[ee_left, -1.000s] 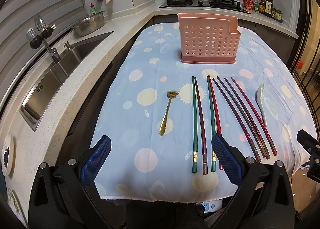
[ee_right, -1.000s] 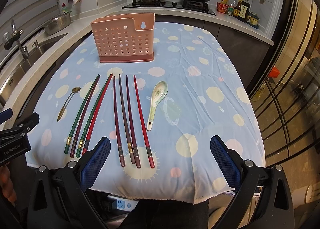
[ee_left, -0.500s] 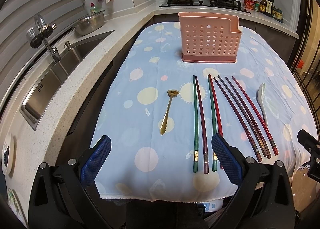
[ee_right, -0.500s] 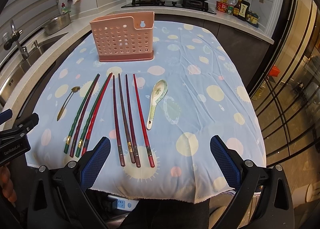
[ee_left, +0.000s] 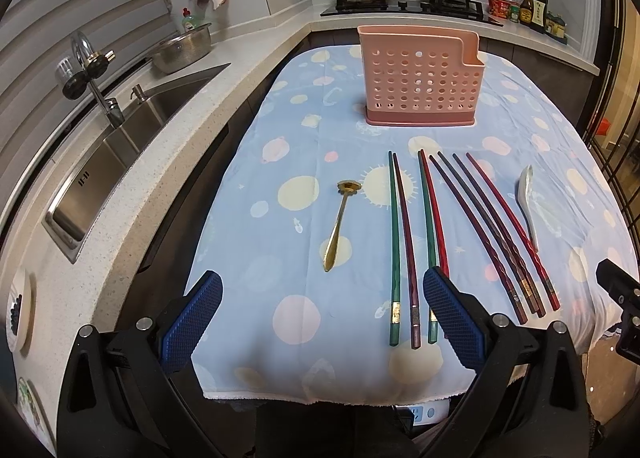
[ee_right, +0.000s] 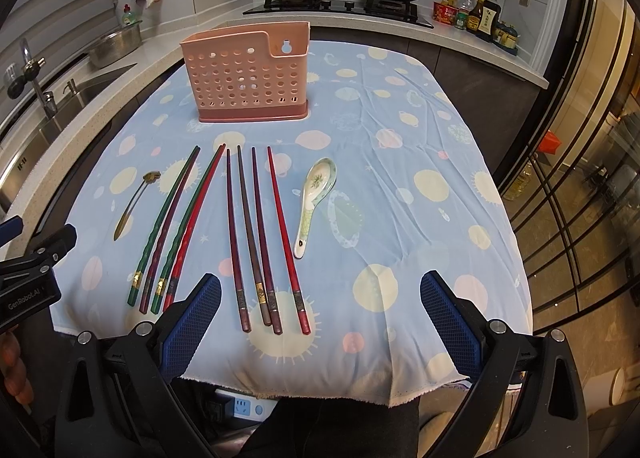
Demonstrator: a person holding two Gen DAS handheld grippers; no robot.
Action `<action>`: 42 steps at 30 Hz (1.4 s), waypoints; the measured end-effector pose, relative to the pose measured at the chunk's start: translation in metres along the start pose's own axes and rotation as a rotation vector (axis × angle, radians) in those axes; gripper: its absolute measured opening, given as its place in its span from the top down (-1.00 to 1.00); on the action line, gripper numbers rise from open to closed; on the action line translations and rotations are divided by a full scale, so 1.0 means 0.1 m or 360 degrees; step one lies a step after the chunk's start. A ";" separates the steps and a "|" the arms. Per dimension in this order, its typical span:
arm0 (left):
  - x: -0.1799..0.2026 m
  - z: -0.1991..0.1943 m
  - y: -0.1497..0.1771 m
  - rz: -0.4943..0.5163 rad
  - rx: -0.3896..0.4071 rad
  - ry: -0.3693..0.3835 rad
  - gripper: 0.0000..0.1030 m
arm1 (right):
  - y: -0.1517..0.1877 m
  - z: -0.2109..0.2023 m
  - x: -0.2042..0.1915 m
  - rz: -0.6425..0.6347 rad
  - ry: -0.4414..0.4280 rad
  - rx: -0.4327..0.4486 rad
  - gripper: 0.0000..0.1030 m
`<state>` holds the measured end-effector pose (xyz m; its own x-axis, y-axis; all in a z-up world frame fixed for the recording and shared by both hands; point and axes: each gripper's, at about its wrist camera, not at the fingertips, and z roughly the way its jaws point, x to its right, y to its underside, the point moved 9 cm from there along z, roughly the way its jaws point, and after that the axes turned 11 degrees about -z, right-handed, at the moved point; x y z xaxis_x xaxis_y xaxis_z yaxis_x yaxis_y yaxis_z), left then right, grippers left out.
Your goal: Organize utensils
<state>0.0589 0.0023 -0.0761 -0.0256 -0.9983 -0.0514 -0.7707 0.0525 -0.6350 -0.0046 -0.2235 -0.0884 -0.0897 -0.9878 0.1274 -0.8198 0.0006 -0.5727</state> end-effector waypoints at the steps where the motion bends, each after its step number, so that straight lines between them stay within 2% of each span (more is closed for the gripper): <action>1: 0.00 0.00 0.00 -0.0001 -0.0001 0.0000 -0.86 | 0.00 0.00 0.00 0.0001 -0.0001 0.0001 -0.86; 42: 0.06 0.13 0.00 0.0031 -0.0056 -0.0009 -0.86 | 0.00 0.11 -0.03 0.0008 -0.0026 -0.0044 -0.86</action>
<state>0.0674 -0.0037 -0.0867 -0.0374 -0.9970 -0.0683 -0.7920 0.0712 -0.6063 0.0018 -0.2225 -0.0972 -0.0852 -0.9901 0.1113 -0.8348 0.0100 -0.5505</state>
